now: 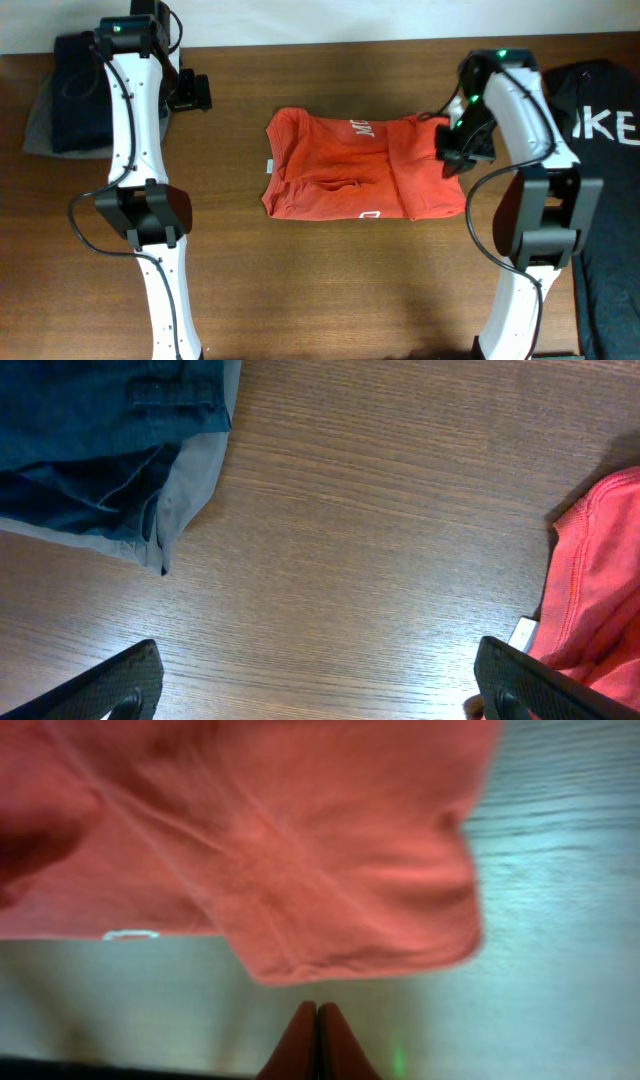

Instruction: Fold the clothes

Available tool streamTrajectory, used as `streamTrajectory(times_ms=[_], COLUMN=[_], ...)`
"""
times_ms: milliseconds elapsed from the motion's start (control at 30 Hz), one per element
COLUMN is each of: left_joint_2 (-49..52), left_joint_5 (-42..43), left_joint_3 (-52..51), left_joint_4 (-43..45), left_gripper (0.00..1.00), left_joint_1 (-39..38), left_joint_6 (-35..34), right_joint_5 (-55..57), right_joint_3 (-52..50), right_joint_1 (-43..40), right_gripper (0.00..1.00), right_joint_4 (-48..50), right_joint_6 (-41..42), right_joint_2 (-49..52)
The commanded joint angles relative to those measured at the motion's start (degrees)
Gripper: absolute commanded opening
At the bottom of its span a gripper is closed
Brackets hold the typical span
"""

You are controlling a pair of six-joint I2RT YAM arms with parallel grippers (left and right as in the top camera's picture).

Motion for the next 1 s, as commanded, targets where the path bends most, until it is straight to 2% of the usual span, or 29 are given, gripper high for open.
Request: streamTrajectory(times_ms=[0, 167, 533, 767, 967], left_joint_2=[-1.0, -1.0, -1.0, -1.0, -1.0], left_joint_5=[0.6, 0.6, 0.6, 0.6, 0.6], left_joint_3=[0.5, 0.5, 0.5, 0.5, 0.5], left_joint_4=[-0.1, -0.1, -0.1, -0.1, -0.1], left_gripper=[0.99, 0.99, 0.99, 0.99, 0.99], left_joint_1=[0.0, 0.0, 0.0, 0.0, 0.0], left_joint_6=[0.3, 0.3, 0.3, 0.3, 0.3], right_joint_5=[1.2, 0.2, -9.6, -10.1, -5.1], right_joint_3=[-5.5, -11.9, -20.3, -17.1, -8.9], right_joint_1=[1.9, 3.6, 7.1, 7.5, 2.8], right_gripper=[0.04, 0.04, 0.04, 0.04, 0.04], right_joint_4=[2.6, 9.0, 18.9, 17.4, 11.8], right_joint_6=[0.7, 2.6, 2.6, 3.5, 3.7], right_joint_2=[-0.7, -0.7, -0.5, -2.9, -6.9])
